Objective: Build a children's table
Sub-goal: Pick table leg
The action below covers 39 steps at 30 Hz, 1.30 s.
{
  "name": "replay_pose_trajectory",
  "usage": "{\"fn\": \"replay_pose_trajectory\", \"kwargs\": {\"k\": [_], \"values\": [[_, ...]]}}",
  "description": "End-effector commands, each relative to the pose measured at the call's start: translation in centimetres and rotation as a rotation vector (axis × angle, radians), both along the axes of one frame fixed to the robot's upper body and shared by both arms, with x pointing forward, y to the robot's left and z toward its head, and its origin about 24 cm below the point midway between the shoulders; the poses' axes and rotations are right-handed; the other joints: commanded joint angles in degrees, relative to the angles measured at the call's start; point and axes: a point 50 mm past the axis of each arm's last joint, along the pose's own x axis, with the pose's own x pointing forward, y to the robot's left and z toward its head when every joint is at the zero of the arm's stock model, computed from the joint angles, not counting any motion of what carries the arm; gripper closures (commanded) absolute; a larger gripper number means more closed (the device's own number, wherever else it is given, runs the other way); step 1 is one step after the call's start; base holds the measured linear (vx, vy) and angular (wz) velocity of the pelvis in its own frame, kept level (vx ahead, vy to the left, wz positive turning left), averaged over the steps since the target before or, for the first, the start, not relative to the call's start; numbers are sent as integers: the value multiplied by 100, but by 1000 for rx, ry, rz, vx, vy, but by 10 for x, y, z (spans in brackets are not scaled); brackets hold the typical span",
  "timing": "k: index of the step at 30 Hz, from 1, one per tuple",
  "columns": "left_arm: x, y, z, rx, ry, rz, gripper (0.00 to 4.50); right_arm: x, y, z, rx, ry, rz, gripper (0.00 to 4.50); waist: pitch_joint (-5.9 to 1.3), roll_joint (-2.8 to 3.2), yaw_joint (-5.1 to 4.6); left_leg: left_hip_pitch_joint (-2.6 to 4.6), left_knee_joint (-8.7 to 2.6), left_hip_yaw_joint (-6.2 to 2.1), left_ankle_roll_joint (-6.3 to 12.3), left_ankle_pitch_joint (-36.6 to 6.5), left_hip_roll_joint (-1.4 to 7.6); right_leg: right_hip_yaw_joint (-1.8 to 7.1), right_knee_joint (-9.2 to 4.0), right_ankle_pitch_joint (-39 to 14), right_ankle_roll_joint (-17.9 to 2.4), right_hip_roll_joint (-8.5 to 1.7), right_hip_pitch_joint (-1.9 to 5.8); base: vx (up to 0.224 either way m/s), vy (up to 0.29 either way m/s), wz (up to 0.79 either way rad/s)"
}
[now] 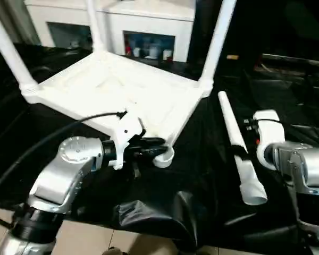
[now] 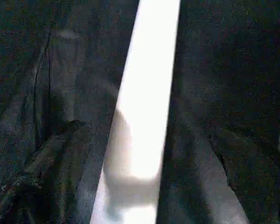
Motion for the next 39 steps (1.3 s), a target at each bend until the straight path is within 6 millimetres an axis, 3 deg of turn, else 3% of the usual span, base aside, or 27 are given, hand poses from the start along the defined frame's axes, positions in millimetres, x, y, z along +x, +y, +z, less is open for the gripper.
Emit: {"fn": "replay_pose_trajectory", "kwargs": {"k": [1,3,4,6,10,12,13,14,23,27,29,32,36,37,38,39], "values": [[-2,-2,6,15,-9,-35,354,-6,-2,-7,18,53,-4,5,-416,-17,20,57,-359,22,-205,-1009,33,236,-449,-1673,-712,-306,287,0,0,0],[-4,-3,7,14,1,-61,354,-10,0,-12,53,100,6,5,-420,-18,18,60,-363,19,-207,-993,35,233,-442,-1614,-728,-302,288,0,0,0],[-5,-3,7,16,5,-66,354,-12,1,-15,79,117,7,32,-426,-16,16,51,-362,17,-205,-953,37,233,-429,-1520,-756,-303,304,0,0,0],[-7,-2,6,24,15,-75,354,-14,1,-19,114,135,-2,40,-433,-14,20,51,-356,20,-204,-895,46,237,-410,-1378,-813,-311,305,0,0,0],[-11,0,5,48,50,-91,354,-18,-2,-27,147,171,-28,77,-430,-51,29,51,-351,35,-208,-850,39,240,-415,-1405,-800,-308,303,0,0,0],[-13,1,4,58,70,-96,354,-19,-4,-30,146,184,-33,84,-421,-31,32,58,-356,32,-226,-874,42,239,-411,-1454,-789,-309,290,0,0,0],[-14,2,4,64,81,-101,354,-20,-5,-31,141,191,-32,86,-422,-58,27,64,-359,34,-231,-896,44,234,-420,-1483,-789,-306,293,0,0,0],[-15,2,3,74,91,-104,337,-21,-6,-33,138,198,-32,113,-415,-59,33,74,-361,36,-235,-951,42,232,-430,-1573,-776,-305,277,0,0,0],[-14,5,3,68,91,-53,270,-23,-12,-45,130,235,-54,192,-414,-116,35,92,-374,19,-283,-1178,44,223,-478,-2040,-582,-320,269,0,0,0],[-13,6,4,63,70,-26,240,-21,-12,-46,138,230,-64,219,-425,-163,25,98,-381,15,-292,-1233,48,214,-479,-2024,-557,-309,259,0,0,0],[-10,7,5,50,58,0,233,-17,-11,-44,148,210,-67,236,-432,-218,26,95,-381,16,-285,-1260,48,210,-484,-2075,-528,-314,261,0,0,0],[-10,8,5,50,58,11,206,-15,-11,-44,152,205,-67,256,-433,-213,18,98,-382,11,-299,-1312,46,205,-494,-2146,-490,-314,250,0,0,0],[-7,10,3,47,56,39,185,-11,-13,-44,159,179,-81,263,-436,-144,0,110,-381,6,-345,-1463,34,201,-513,-2131,-493,-293,236,0,0,0],[-5,10,4,42,53,46,174,-10,-15,-43,162,166,-89,264,-438,-168,1,109,-380,3,-340,-1511,26,193,-515,-2198,-482,-288,245,0,0,0],[-4,10,4,41,50,47,160,-10,-16,-42,163,159,-94,264,-439,-126,6,115,-382,-3,-351,-1522,31,197,-510,-2192,-488,-294,242,0,0,0],[-3,10,5,36,42,49,153,-10,-18,-40,160,148,-102,264,-443,-151,-3,114,-379,-1,-346,-1533,30,192,-517,-2185,-482,-286,241,0,0,0]]}}
